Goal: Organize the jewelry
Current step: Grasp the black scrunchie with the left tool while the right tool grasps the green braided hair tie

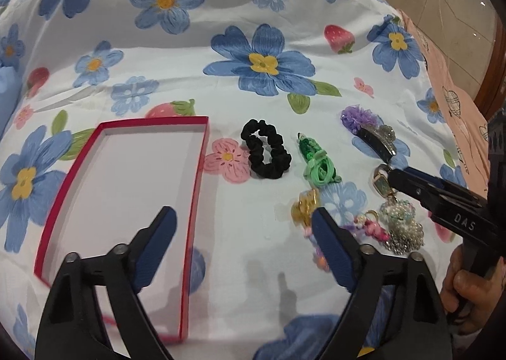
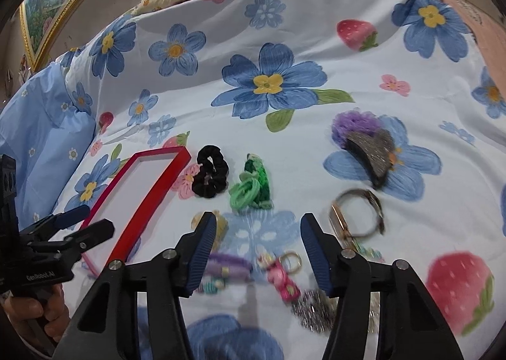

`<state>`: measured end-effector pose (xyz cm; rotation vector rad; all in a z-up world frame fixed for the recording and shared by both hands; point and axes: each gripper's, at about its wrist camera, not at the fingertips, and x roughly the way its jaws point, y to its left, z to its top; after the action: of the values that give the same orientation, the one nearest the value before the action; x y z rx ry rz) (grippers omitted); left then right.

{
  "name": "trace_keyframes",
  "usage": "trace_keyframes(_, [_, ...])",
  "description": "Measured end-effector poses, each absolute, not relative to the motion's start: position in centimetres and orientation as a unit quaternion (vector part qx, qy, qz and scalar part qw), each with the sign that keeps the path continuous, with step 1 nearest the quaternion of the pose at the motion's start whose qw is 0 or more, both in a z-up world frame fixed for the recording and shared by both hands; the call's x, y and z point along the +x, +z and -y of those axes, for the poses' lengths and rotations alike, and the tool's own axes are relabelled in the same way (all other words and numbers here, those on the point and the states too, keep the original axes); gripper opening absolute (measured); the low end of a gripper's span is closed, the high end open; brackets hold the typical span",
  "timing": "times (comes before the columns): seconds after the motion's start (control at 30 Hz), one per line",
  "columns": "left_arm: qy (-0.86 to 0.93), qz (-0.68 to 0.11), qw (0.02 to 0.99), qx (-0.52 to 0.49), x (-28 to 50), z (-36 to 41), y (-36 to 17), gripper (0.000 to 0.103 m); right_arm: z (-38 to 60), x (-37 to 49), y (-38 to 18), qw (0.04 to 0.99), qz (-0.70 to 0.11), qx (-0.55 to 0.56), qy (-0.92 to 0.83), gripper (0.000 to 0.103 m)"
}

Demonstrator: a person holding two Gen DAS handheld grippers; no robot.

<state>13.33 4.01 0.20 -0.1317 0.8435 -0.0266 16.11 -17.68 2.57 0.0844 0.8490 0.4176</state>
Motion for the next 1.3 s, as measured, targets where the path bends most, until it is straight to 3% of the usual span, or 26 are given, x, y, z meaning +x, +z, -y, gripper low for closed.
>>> trace_keyframes(0.33, [-0.033, -0.439, 0.896, -0.064, 20.1, -4.4, -0.9, 0.081, 16.0, 23.3, 0.3, 0.861, -0.451, 0.055, 0.227, 0.028])
trace_keyframes(0.53, [-0.039, -0.465, 0.882, -0.063, 23.6, -4.2, -2.8, 0.075, 14.6, 26.6, -1.6, 0.842, -0.480, 0.055, 0.241, 0.026])
trace_keyframes(0.87, [-0.056, -0.505, 0.860, -0.050, 27.0, -3.0, -6.4, 0.050, 13.3, 29.3, -4.9, 0.816, -0.519, 0.044, 0.250, 0.026])
trace_keyframes(0.9, [-0.059, -0.508, 0.858, -0.049, 27.2, -2.8, -6.7, 0.043, 13.2, 29.3, -5.2, 0.817, -0.519, 0.040, 0.249, 0.025])
trace_keyframes(0.97, [-0.067, -0.512, 0.855, -0.047, 27.4, -2.4, -7.1, 0.029, 13.1, 29.4, -5.4, 0.818, -0.518, 0.036, 0.250, 0.010])
trace_keyframes(1.0, [-0.071, -0.510, 0.856, -0.046, 27.3, -2.3, -7.1, 0.017, 13.2, 29.3, -5.4, 0.818, -0.516, 0.038, 0.251, 0.011])
trace_keyframes(1.03, [-0.075, -0.509, 0.856, -0.045, 27.2, -2.2, -7.0, 0.012, 13.2, 29.4, -5.3, 0.819, -0.514, 0.040, 0.251, 0.011])
trace_keyframes(1.3, [-0.092, -0.476, 0.872, -0.064, 24.6, -2.9, -4.1, 0.011, 16.0, 27.3, -2.1, 0.850, -0.452, 0.106, 0.250, 0.010])
